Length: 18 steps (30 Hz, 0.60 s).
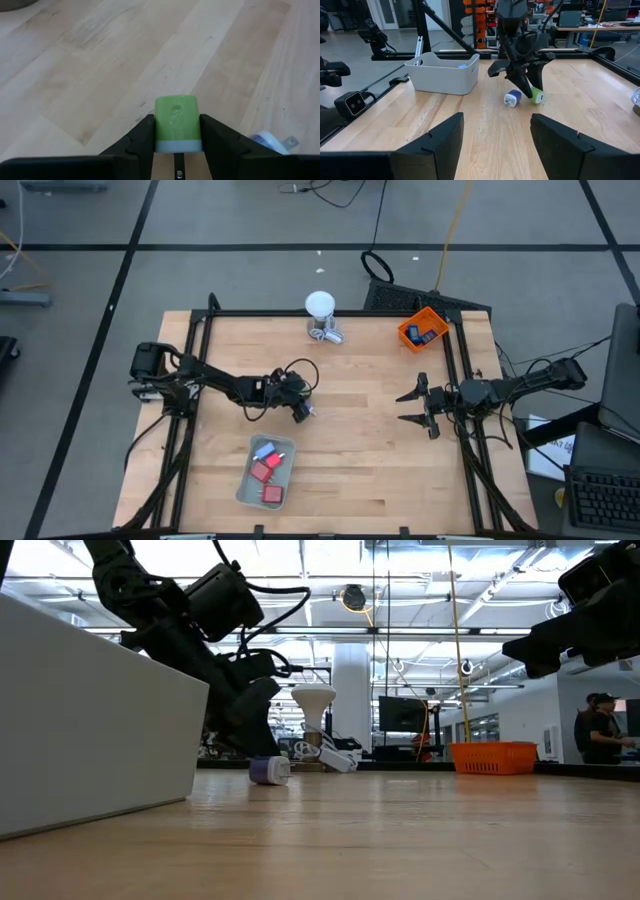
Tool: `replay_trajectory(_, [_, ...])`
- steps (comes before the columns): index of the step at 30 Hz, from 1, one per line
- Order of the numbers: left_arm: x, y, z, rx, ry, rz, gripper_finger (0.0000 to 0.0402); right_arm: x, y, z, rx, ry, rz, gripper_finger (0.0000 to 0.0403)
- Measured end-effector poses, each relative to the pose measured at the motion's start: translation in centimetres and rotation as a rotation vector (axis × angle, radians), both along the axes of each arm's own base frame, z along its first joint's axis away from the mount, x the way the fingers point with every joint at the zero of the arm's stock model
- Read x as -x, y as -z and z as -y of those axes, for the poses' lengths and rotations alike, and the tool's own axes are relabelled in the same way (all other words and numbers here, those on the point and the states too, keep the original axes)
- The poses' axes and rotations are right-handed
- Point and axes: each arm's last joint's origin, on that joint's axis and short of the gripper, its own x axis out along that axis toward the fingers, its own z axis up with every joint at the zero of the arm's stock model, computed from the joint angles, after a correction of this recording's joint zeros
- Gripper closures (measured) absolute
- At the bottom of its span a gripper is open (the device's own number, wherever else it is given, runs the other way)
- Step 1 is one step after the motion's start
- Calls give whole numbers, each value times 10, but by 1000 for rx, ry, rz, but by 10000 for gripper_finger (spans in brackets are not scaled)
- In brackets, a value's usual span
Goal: Pick & Place Office items
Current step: Put the green charger adapter into the gray bin
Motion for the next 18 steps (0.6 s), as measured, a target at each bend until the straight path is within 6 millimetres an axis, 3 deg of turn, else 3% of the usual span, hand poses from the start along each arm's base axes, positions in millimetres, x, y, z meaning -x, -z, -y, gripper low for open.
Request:
replay_trajectory(12, [-1, -1, 0, -6, 3, 10, 263, 0, 0, 0, 0, 0, 0, 183])
replay_trajectory(18, [3, -20, 1, -16, 18, 53, 271, 0, 0, 0, 0, 0, 0, 183])
